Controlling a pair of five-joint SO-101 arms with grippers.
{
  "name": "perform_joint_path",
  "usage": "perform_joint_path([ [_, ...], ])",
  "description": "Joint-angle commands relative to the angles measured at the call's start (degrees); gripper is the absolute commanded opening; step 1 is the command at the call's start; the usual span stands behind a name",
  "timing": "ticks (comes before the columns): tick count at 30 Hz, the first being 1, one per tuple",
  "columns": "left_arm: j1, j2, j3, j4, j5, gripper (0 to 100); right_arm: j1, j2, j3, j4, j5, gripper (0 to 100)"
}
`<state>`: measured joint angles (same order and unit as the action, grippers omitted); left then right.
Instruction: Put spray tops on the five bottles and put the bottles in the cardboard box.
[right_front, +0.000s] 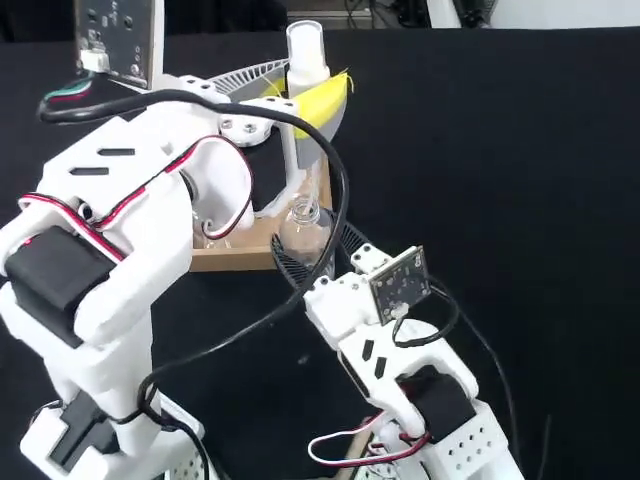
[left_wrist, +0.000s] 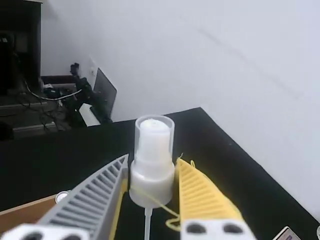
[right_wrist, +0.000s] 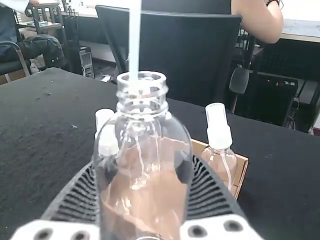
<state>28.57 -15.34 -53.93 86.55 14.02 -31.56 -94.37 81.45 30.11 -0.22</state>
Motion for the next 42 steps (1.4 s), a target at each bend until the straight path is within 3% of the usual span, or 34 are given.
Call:
perform_joint_path([
  [1,0.22,-1.49,1.98,0.26,-0.26,3,-0.26,-1.27,-0.31,-1.49,-0.44,1.0],
  [6,0.13,-1.58,7.52,7.56,-0.09,3,-0.26,-1.27,-0.31,-1.32,-0.44,1.0],
  [12,-2.59,-1.58,8.13,8.35,3.87,3,-0.26,-1.27,-0.31,-1.32,-0.44,1.0],
  [16,-4.44,-1.58,8.22,13.1,6.24,3,-0.26,-1.27,-0.31,-1.41,-0.44,1.0],
  [25,-4.35,-1.58,12.35,14.24,5.54,4,-0.26,-1.27,-0.31,-1.58,-0.35,1.0],
  [32,-4.35,-5.1,12.88,14.15,5.89,27,-0.26,-1.27,-0.31,-1.58,-0.35,1.0],
  [38,-5.58,-12.13,13.14,14.15,5.54,29,-0.26,-1.27,-0.31,-1.58,-0.35,1.0],
  [42,-16.75,-15.91,13.23,14.24,5.19,29,0.26,-1.27,-0.57,-1.58,0.09,1.0],
])
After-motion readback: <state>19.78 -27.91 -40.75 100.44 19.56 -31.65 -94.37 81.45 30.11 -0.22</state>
